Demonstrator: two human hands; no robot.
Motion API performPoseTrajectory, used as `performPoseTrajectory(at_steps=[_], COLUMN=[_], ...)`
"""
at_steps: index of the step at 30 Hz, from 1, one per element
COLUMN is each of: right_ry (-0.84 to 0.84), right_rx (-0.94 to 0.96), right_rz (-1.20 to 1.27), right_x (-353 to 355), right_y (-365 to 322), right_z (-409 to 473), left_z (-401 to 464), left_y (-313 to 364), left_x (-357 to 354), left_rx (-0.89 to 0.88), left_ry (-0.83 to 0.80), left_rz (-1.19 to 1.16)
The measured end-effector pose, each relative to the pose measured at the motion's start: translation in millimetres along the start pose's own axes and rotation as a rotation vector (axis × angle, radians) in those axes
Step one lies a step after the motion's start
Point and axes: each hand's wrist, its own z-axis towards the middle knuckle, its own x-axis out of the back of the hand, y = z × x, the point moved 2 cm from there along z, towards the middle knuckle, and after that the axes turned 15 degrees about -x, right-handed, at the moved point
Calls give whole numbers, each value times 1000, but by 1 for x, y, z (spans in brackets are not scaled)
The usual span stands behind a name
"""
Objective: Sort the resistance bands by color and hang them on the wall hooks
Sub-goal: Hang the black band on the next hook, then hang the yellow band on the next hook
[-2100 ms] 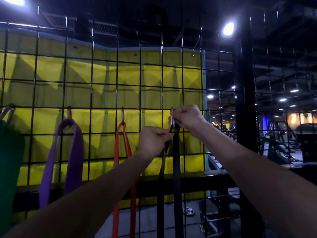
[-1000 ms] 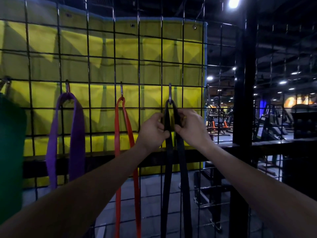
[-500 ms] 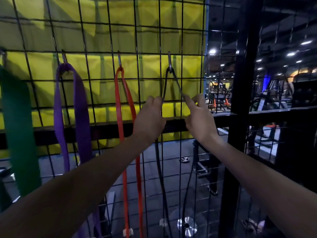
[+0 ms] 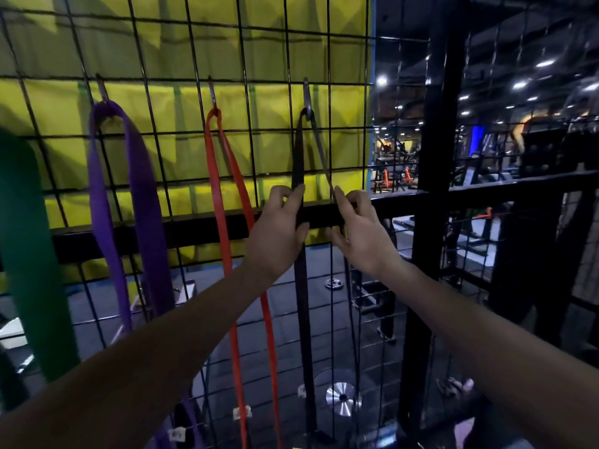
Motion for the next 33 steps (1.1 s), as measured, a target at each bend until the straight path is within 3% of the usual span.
performPoseTrajectory(at_steps=[5, 9, 14, 18, 28, 33], right_ry=[-4, -19, -159, -163, -285, -399], right_rx=[-118, -319, -667, -895, -1322, -1422], right_rz=[-33, -94, -162, -205, -283, -326], right_x=[1, -8, -39, -50, -35, -36], right_y=[21, 53, 100, 138, 233, 293], right_z=[-33, -73, -154, -233, -417, -504], left_z=[-22, -47, -96, -143, -233, -294], left_y=[13, 31, 60, 97, 218, 284], left_x=[-21, -55, -117, -170, -275, -339], left_rx=[-166, -175, -185, -217, -230, -218], left_ry=[21, -147, -406, -599, -909, -1090], left_rz=[-17, -162, -447, -518, -708, -701])
